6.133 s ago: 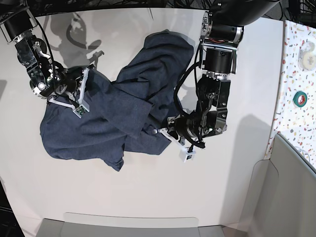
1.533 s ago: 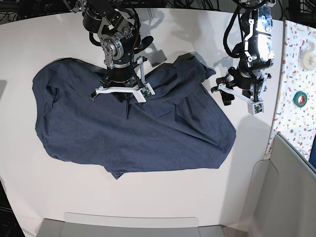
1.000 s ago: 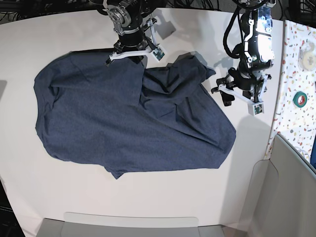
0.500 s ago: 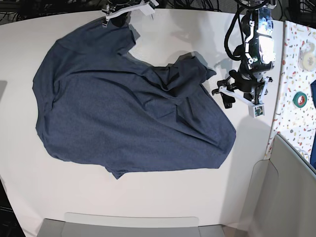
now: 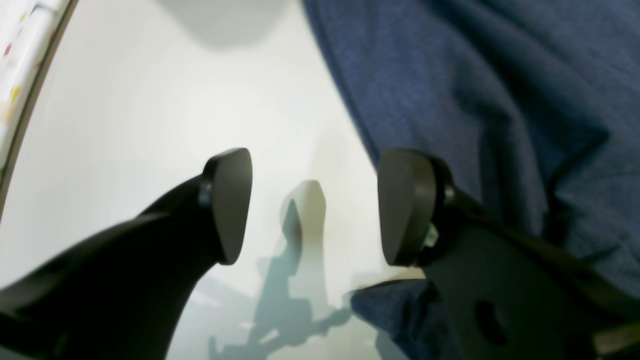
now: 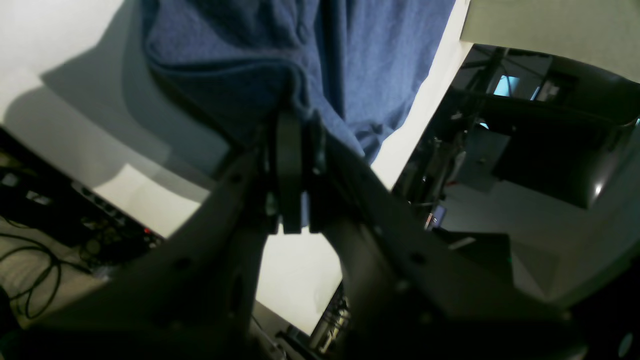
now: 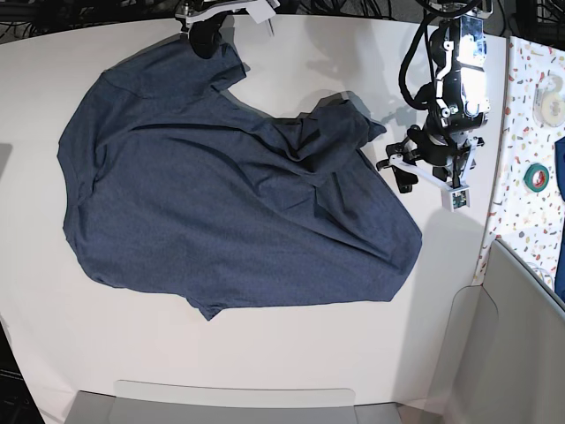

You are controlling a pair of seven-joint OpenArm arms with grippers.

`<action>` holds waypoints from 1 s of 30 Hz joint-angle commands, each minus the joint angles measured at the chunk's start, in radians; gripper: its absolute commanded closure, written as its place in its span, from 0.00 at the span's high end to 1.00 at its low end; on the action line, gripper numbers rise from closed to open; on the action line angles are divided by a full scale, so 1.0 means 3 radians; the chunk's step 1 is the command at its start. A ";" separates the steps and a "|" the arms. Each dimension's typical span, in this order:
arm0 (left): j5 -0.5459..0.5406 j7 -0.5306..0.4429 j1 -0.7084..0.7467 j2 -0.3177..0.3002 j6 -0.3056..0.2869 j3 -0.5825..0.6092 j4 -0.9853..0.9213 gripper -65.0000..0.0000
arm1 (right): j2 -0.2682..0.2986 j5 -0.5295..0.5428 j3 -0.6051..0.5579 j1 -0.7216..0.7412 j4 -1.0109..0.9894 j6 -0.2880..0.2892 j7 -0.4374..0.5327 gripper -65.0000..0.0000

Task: Layout the t-shirt on the table in an organized manner, then fold the t-shirt properly
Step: 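Drag the grasped fabric away from the shirt body with the right gripper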

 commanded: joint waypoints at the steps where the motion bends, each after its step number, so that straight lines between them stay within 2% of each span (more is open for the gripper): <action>1: 0.0001 -0.0058 -0.0035 -0.0026 0.0001 -0.0013 0.0041 0.57 | 0.0105 -0.0047 0.0077 -0.0165 0.0046 0.0063 -0.0204 0.00; 6: 0.0001 -0.0058 -0.0035 -0.0026 0.0001 -0.0013 0.0041 0.57 | -0.0058 -0.0047 0.0404 -0.0093 0.0046 0.0063 -0.0209 0.00; 11: 0.0001 -0.0063 -0.0035 -0.0026 0.0001 -0.0013 0.0041 0.57 | -0.0161 -0.0047 0.0430 -0.0001 0.0046 0.0058 -0.0214 0.00; 15: 0.0001 -0.0063 -0.0025 -0.0026 0.0006 -0.0013 0.0041 0.57 | -0.0161 -0.0047 0.0430 -0.0021 0.0046 0.0058 -0.0224 0.00; 20: 0.0006 -0.0063 -0.0030 -0.0026 0.0006 -0.0013 0.0041 0.57 | -0.0109 -0.0052 0.0420 -0.0195 0.0046 0.0058 -0.0229 0.00; 30: 0.0006 -0.0058 -0.0035 -0.0026 0.0001 -0.0013 0.0041 0.57 | 0.0187 -0.0062 0.0425 -0.0789 0.0051 0.0058 -0.0229 0.00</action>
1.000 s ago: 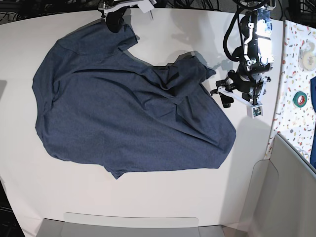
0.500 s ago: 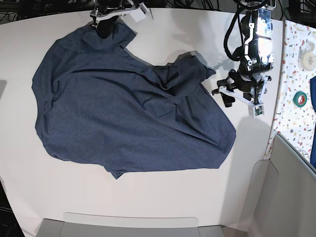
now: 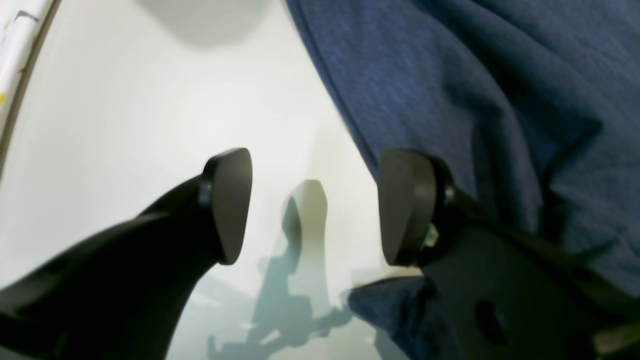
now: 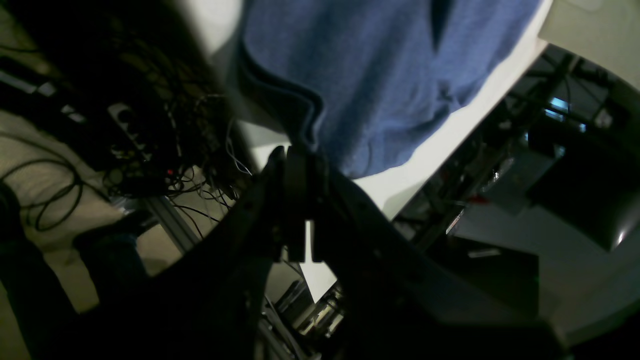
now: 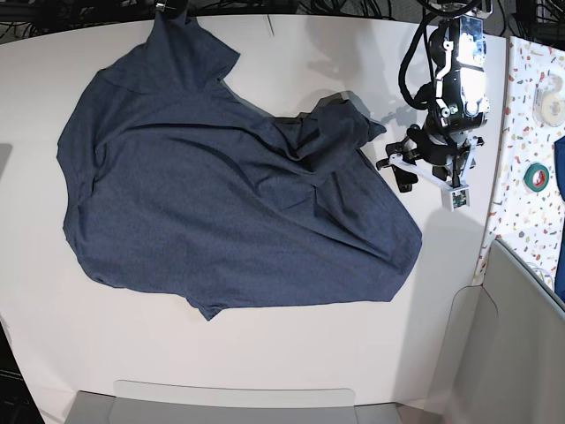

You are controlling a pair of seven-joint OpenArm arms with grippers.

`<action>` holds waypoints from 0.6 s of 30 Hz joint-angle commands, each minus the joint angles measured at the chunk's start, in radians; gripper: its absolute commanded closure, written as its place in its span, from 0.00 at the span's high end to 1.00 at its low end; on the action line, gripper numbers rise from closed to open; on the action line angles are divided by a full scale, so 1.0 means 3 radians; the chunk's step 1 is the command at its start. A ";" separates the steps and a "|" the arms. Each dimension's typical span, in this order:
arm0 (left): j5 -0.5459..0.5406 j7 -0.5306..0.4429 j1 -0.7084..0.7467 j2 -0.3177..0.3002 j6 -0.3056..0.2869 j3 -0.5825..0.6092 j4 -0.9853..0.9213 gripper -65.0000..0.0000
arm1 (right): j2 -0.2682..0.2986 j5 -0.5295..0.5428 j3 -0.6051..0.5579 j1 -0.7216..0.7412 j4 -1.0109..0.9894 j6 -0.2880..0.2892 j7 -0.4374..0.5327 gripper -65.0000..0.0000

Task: Layout the t-shirt on the table in an organized manner, then fold the t-shirt properly
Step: 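Drag the grasped fabric away from the shirt body with the right gripper, then regrasp the shirt corner with the right gripper and grasp the opposite edge with the left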

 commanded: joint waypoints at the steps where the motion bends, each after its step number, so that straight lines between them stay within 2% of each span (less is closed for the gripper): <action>1: 0.0006 -0.0058 -0.0035 -0.0025 0.0008 -0.0013 0.0049 0.57 | 0.0037 -0.0076 -0.0004 -0.0096 0.0061 -0.0019 -0.0026 0.00; 4: 0.0006 -0.0053 -0.0035 -0.0025 0.0008 -0.0013 0.0049 0.57 | 0.0063 -0.0184 -0.0004 -0.0234 0.0066 -0.0019 -0.0026 0.00; 8: 0.0006 -0.0043 -0.0035 -0.0025 0.0013 -0.0013 0.0049 0.57 | 0.0058 -0.0700 -0.0004 -0.0541 0.0072 -0.0019 -0.0026 0.02; 10: 0.0006 -0.0033 -0.0035 -0.0025 0.0018 -0.0013 0.0049 0.57 | 0.0058 -0.0758 0.0002 -0.0684 0.0072 -0.0019 -0.0026 0.12; 16: 0.0006 -0.0022 -0.0020 -0.0025 0.0023 -0.0013 0.0049 0.57 | 0.0088 -0.0758 0.0002 -0.0934 0.0072 -0.0019 -0.0046 0.51; 18: 0.0006 -0.0022 -0.0015 -0.0025 0.0023 -0.0013 0.0049 0.57 | 0.0129 -0.0758 0.0007 -0.0955 0.0072 -0.0019 -0.0108 0.59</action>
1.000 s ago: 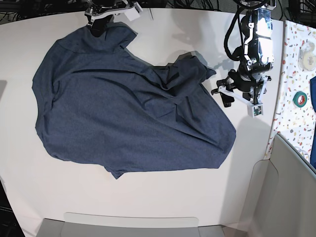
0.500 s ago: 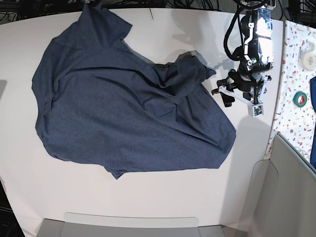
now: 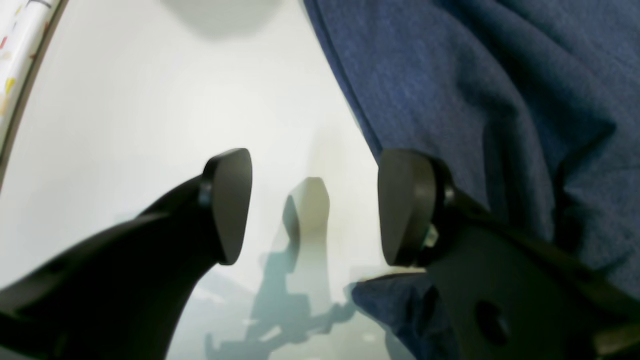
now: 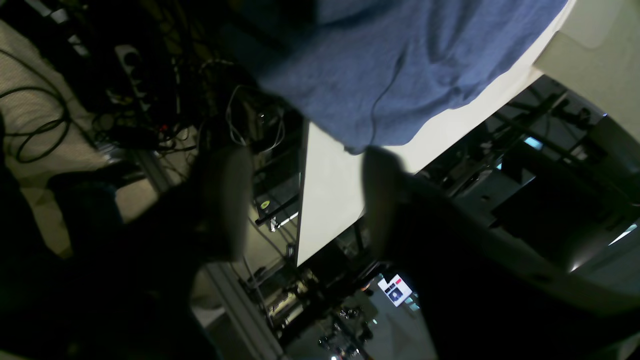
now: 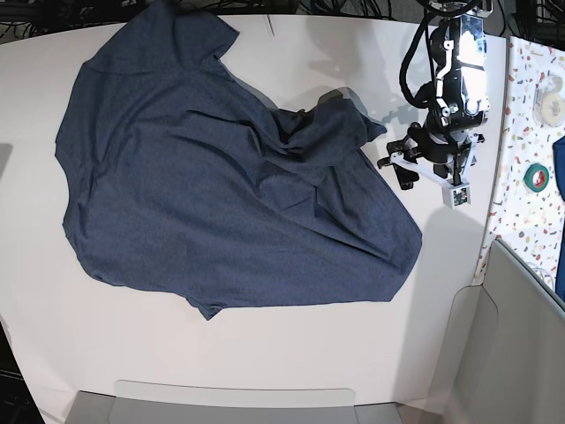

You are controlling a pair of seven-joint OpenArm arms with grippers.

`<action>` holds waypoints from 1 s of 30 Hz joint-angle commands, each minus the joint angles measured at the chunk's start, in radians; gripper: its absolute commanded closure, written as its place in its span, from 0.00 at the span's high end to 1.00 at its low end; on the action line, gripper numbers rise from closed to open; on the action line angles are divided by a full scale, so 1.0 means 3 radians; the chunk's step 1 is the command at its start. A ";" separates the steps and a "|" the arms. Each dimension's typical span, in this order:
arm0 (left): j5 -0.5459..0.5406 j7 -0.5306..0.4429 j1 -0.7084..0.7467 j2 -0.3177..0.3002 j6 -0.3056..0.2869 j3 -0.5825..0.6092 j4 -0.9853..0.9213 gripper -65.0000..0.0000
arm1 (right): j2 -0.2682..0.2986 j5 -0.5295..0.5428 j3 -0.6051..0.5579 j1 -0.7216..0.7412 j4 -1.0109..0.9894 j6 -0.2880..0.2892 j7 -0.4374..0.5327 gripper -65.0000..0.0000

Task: Layout the t-shirt on the table in an organized manner, then fold the t-shirt properly
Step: 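Regrasp the shirt corner with the right gripper and grasp the opposite edge with the left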

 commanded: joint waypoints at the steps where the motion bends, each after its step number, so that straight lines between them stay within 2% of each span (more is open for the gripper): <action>1: 0.0006 -0.0053 -0.0027 -0.0026 0.0000 -0.0013 0.0052 0.57 | 0.0051 -0.0067 0.0005 -0.0075 0.0049 -0.0024 -0.0063 0.62; 6: 0.0006 -0.0053 0.0014 -0.0026 0.0000 -0.0029 0.0052 0.57 | 0.0040 -0.0067 0.0420 0.0037 0.0059 -0.0371 -0.0043 0.63; 9: 0.0006 -0.0053 0.0060 -0.0026 0.0000 -0.0018 0.0052 0.57 | -0.0164 -0.0067 0.0394 0.0462 0.0059 -0.0397 -0.0022 0.63; 11: 0.0001 -0.0053 0.0065 -0.0026 0.0000 -0.0013 0.0057 0.57 | -0.0364 -0.0067 0.0363 0.0713 0.0059 -0.0392 0.0090 0.63; 13: 0.0001 -0.0053 0.0126 -0.0026 -0.0005 -0.0013 0.0057 0.57 | -0.0553 -0.0067 0.0333 0.0973 0.0059 -0.0392 0.0136 0.57; 14: 0.0001 -0.0053 0.0157 -0.0026 -0.0005 -0.0013 0.0057 0.57 | -0.0630 -0.0067 0.0282 0.1112 0.0059 -0.0392 0.0162 0.49; 18: 0.0006 -0.0063 0.0182 -0.0031 -0.0015 -0.0013 0.0057 0.52 | -0.0906 0.0344 0.0246 0.1638 0.0059 -0.0397 0.0172 0.00; 21: 0.0006 -0.0068 0.0254 -0.0041 -0.0015 -0.0039 0.0057 0.44 | -0.1044 0.0764 0.0420 0.1909 0.0059 -0.0402 0.0177 0.00; 24: -0.0005 -0.0068 0.0259 -0.0154 -0.0015 -0.0013 0.0057 0.40 | -0.1069 0.1168 0.0634 0.2150 0.0059 -0.0397 0.0182 0.00; 26: 0.0001 -0.0073 0.0259 -0.0159 -0.0015 -0.0013 0.0057 0.39 | -0.1044 0.1464 0.0803 0.2247 0.0059 -0.0397 0.0213 0.00; 30: 0.0001 -0.0078 0.0259 -0.0169 -0.0015 -0.0039 0.0052 0.39 | -0.1039 0.2104 0.1468 0.2191 0.0059 -0.0387 0.0760 0.00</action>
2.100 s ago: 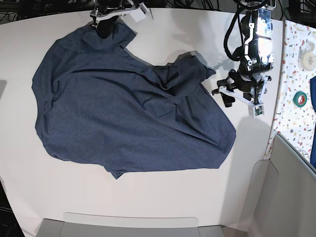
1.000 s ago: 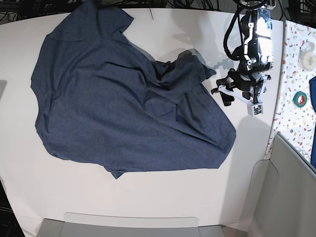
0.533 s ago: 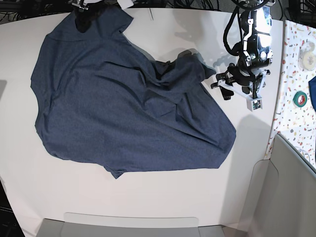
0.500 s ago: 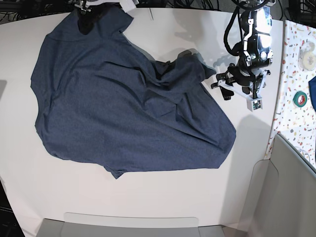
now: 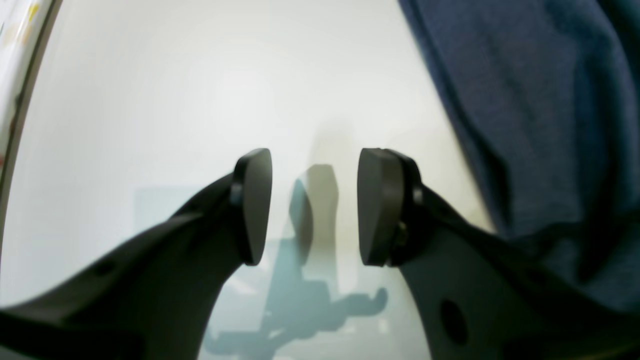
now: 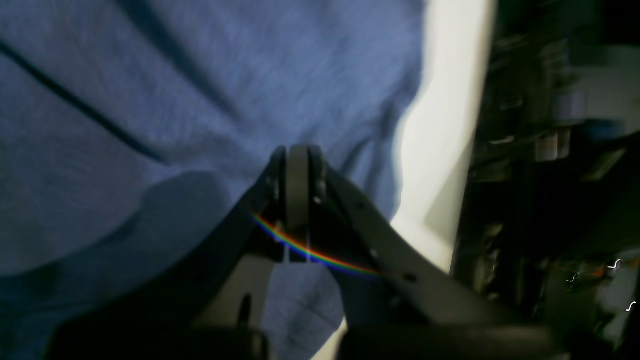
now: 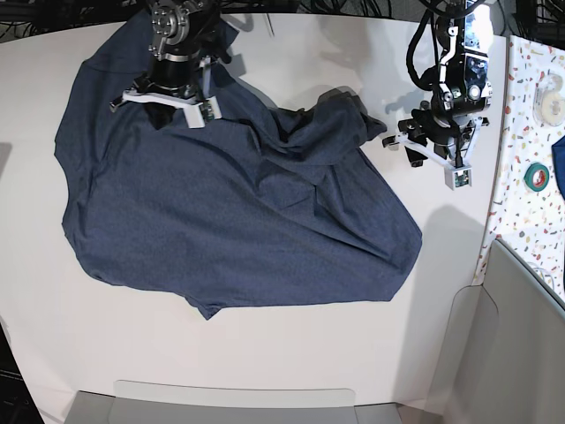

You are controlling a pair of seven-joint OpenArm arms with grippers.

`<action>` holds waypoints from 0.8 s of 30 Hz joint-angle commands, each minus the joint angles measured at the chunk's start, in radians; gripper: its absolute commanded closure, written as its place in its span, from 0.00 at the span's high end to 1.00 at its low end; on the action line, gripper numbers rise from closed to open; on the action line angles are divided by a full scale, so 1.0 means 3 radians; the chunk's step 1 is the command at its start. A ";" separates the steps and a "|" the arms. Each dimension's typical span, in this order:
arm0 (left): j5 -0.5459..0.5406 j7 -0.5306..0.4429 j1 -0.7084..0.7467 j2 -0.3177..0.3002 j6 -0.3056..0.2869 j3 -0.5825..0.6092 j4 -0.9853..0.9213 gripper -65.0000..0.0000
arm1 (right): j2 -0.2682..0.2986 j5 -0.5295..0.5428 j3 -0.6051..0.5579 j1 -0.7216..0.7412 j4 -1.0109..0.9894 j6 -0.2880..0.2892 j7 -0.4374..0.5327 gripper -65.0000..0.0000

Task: Layout the t-shirt on the table in an organized manner, then fold the t-shirt properly
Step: 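Regrasp the shirt corner with the right gripper and grasp the opposite edge with the left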

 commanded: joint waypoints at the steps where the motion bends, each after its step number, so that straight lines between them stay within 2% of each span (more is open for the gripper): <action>1: 0.0003 -0.0069 -0.0005 -0.0037 0.0005 -0.0022 0.0052 0.39 | 0.0015 0.0114 0.0194 -0.0004 0.0060 -0.0060 0.0134 0.00; 4: 0.0008 -0.0069 -0.0016 -0.0032 0.0005 -0.0017 0.0052 0.39 | 0.0087 0.0937 0.0680 0.0032 0.0060 -0.0060 0.0272 0.00; 12: 0.0008 -0.0080 -0.0041 -0.0022 0.0005 -0.0002 0.0047 0.39 | 0.0097 0.3755 0.2209 -0.0127 0.0050 -0.0060 0.0318 0.00; 13: 0.0008 -0.0085 -0.0041 -0.0022 0.0005 -0.0002 0.0047 0.39 | 0.0097 0.3975 0.2362 -0.0152 0.0045 -0.0060 0.0318 0.00; 15: 0.0008 -0.0085 -0.0041 -0.0022 0.0005 -0.0002 0.0047 0.39 | 0.0102 0.4205 0.2633 -0.0224 0.0045 -0.0060 0.0292 0.00; 17: 0.0008 -0.0085 -0.0041 -0.0032 0.0005 -0.0012 0.0047 0.39 | 0.0118 0.4190 0.2838 -0.0229 0.0024 -0.0055 0.0185 0.00; 18: 0.0008 -0.0085 -0.0041 -0.0037 0.0005 -0.0017 0.0047 0.39 | 0.0184 0.4144 0.2905 -0.0229 -0.0006 -0.0045 0.0124 0.00; 24: 0.0003 -0.0075 -0.0026 -0.0027 0.0005 -0.0002 0.0047 0.39 | 0.0481 0.3699 0.3104 -0.0209 -0.0298 0.0313 0.0057 0.00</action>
